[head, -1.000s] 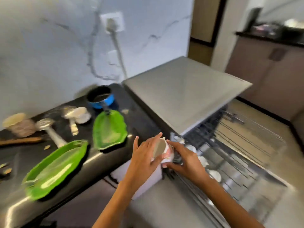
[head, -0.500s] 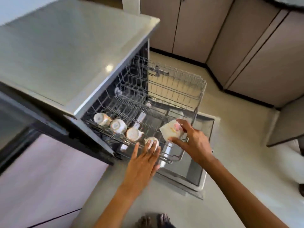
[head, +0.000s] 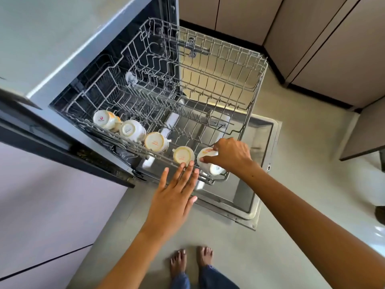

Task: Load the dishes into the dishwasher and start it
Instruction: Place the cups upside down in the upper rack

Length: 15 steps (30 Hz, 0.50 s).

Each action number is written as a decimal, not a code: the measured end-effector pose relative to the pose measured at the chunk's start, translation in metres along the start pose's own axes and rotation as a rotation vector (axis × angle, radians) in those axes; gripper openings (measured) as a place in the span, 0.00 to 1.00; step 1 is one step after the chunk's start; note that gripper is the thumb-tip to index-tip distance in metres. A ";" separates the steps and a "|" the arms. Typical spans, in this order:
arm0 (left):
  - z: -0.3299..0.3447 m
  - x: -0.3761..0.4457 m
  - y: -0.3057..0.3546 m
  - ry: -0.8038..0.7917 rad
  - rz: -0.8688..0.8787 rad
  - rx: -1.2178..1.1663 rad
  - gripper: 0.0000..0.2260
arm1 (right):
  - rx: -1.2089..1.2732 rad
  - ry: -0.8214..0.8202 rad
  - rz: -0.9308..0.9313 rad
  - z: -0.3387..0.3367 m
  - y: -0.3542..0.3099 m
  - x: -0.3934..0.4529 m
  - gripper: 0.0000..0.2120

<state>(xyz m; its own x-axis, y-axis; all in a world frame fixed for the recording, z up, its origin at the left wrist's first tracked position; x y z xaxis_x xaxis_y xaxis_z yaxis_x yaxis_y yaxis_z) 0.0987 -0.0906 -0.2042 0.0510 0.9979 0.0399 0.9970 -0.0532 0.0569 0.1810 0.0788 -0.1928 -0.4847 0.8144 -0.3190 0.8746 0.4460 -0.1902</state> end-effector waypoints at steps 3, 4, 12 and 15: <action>0.000 0.000 0.001 -0.002 -0.007 0.009 0.27 | -0.057 -0.067 0.008 0.003 -0.004 0.009 0.30; 0.000 0.000 0.001 -0.006 -0.009 0.008 0.27 | -0.084 -0.094 0.005 0.005 -0.005 0.012 0.31; -0.001 -0.001 -0.001 -0.017 0.003 0.002 0.26 | -0.266 -0.225 -0.126 0.025 -0.013 0.023 0.30; 0.000 0.000 -0.002 -0.023 -0.001 -0.009 0.26 | -0.334 -0.312 -0.157 0.031 -0.015 0.023 0.29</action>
<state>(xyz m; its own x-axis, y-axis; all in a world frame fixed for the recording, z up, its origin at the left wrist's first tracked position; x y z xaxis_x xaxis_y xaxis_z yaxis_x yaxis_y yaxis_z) 0.0966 -0.0906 -0.2048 0.0515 0.9985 0.0174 0.9964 -0.0525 0.0659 0.1564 0.0791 -0.2265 -0.5466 0.6003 -0.5838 0.7224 0.6907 0.0338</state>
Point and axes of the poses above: each hand's wrist, its own x-axis towards the middle knuckle, its own z-axis out of the palm, y = z × x, the point moved 6 cm from there along x, towards the middle knuckle, and after that the axes turned 2 degrees about x, right-handed, at the moved point
